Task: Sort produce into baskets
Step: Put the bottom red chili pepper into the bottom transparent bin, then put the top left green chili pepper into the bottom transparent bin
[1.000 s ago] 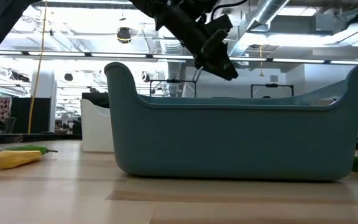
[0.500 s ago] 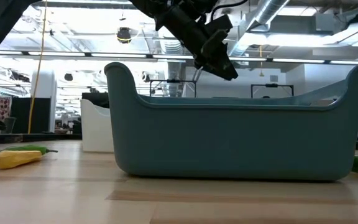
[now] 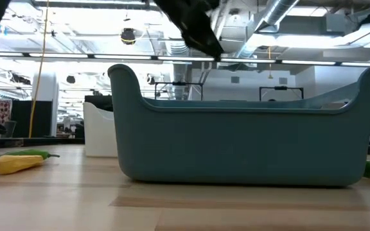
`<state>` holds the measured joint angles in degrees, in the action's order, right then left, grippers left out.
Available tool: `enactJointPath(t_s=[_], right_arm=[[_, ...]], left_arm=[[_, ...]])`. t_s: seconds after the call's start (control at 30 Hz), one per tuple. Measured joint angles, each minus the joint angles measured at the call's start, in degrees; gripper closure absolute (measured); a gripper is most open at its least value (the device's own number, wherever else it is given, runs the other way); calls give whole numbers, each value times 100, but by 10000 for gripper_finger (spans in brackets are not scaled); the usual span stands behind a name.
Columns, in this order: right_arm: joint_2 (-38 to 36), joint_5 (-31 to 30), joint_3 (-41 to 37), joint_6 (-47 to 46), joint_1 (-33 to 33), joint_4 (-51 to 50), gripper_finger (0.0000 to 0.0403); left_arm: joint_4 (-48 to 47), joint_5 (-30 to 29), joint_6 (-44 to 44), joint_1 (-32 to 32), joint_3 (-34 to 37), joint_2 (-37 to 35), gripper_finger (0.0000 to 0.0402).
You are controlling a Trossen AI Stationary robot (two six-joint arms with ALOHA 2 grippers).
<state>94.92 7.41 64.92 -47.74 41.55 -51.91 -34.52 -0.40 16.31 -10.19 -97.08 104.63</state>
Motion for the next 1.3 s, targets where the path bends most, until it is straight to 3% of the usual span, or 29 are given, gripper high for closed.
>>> enactJointPath(t_s=[0.17,0.37,0.47,0.73,0.93,1.3], right_arm=[[-842,-798,167,568,-441,-398,350],[-1756,-2701,195,1733,-1206,-519,349],[-2053,-3273,195,2407,-1722,-471,349],[-2213,-3150,195,3652,-3371,-442,347],[-1908,-3087,195,4409,-4244,-369,322],[-1100,-3002,195,4930,-5220,-262,230]], left_arm=[[-937,2,-11,157,-2,-598,187],[-2309,7,-321,503,-2,-1185,187],[-2939,9,-609,747,-9,-1413,187],[-4154,-11,-1722,1473,33,-1526,187],[-4142,-41,-2278,1962,609,-1515,187],[-3612,-49,-3629,2634,2240,-1520,187]])
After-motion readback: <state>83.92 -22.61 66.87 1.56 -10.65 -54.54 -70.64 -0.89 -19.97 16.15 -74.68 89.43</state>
